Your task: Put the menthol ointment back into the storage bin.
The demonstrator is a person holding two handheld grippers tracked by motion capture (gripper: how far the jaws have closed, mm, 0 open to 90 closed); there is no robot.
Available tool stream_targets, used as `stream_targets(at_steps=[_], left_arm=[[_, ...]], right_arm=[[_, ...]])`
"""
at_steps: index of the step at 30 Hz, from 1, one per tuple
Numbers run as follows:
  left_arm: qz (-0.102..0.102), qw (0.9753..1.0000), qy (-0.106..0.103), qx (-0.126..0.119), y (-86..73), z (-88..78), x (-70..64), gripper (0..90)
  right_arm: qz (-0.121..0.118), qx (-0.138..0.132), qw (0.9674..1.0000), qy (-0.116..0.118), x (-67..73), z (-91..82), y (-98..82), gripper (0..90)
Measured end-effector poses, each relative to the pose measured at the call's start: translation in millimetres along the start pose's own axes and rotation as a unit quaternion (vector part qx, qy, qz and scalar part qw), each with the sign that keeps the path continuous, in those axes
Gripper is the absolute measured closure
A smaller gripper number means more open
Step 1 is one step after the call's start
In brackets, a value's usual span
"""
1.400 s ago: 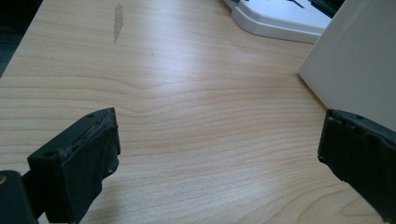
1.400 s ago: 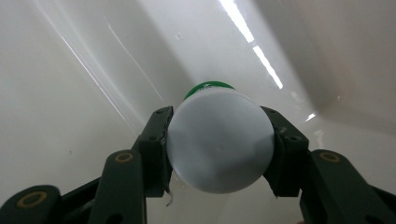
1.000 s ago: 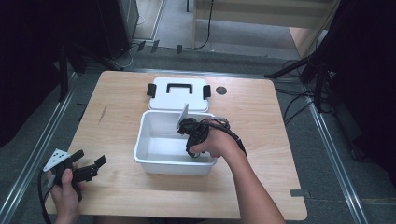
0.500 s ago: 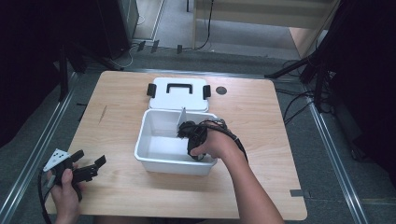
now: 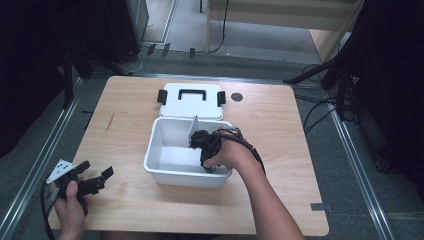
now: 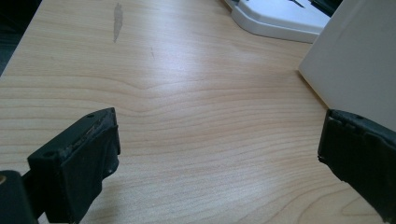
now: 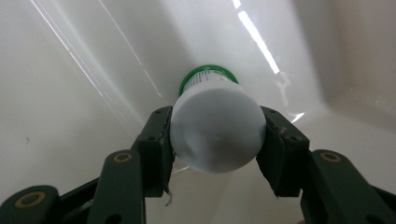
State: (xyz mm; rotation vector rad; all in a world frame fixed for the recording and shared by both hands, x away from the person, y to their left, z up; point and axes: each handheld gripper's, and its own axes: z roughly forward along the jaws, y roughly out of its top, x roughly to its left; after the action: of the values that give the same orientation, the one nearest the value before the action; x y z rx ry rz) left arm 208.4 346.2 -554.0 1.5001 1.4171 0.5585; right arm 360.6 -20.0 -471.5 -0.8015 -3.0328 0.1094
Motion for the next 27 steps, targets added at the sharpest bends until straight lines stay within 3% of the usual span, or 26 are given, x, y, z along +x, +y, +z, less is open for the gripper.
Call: stream_targets(at_steps=[20, 24, 27], left_arm=[[0.0, 1.0, 0.0, 0.0, 0.1, -0.1, 0.2, 0.0], [0.0, 1.0, 0.0, 0.0, 0.0, -0.1, 0.2, 0.0], [0.0, 1.0, 0.0, 0.0, 0.0, -0.1, 0.1, 0.0]], right_arm=[[-0.011, -0.012, 0.9998, 0.01, 1.7, -2.7, -2.9, 42.3], [-0.004, -0.023, 0.9997, 0.011, 1.6, -9.3, -4.4, 39.8], [0.0, -0.039, 0.9992, 0.006, 1.4, -23.3, -6.9, 36.0]])
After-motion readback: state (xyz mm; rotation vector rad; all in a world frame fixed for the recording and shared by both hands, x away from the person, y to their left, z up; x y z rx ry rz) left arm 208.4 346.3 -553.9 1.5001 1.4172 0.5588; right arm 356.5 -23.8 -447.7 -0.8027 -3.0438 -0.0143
